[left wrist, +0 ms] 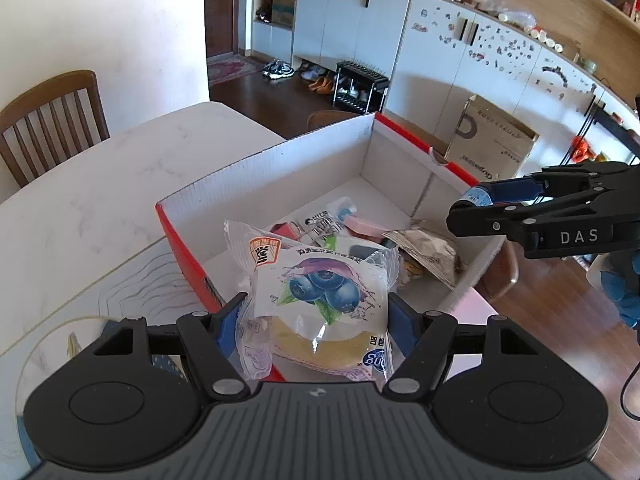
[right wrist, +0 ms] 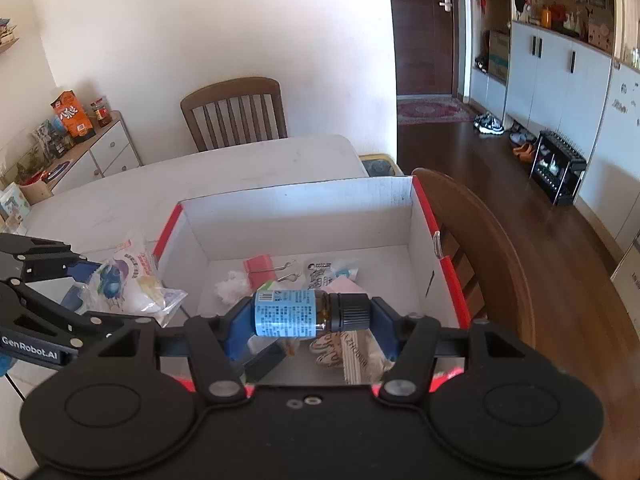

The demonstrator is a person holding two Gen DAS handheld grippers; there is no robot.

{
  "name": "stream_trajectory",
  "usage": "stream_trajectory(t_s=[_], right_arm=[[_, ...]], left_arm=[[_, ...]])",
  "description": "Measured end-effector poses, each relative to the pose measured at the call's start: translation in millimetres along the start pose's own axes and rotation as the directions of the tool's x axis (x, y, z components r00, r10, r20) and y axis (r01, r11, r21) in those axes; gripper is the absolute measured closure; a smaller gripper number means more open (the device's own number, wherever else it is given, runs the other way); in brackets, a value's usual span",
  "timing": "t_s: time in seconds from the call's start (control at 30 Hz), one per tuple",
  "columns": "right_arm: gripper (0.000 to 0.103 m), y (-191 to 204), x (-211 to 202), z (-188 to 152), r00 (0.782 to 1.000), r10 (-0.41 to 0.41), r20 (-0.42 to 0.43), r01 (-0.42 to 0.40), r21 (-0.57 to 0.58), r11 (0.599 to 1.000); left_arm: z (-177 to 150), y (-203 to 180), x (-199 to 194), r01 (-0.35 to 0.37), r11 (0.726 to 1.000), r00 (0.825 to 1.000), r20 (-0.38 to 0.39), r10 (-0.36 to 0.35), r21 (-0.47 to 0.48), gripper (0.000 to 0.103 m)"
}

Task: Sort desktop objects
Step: 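Carry the cake packet and bottle with both grippers over the red box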

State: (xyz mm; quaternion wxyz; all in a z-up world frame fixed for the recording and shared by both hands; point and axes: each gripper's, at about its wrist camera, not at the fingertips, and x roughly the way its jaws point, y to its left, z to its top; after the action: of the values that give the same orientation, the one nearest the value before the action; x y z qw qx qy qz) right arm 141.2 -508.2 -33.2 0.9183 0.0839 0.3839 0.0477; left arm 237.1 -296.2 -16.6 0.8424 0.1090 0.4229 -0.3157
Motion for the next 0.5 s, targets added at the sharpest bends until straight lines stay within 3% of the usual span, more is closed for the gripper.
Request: stream_trajectory(t_s=[0.5], right_arm=[[0.042, -15, 74, 19, 0.994, -0.023, -0.106, 0.024, 0.009, 1.000]], left_arm=[[23, -4, 51, -0.029, 0.998, 0.997, -0.067, 0.033, 0.055, 0.031]])
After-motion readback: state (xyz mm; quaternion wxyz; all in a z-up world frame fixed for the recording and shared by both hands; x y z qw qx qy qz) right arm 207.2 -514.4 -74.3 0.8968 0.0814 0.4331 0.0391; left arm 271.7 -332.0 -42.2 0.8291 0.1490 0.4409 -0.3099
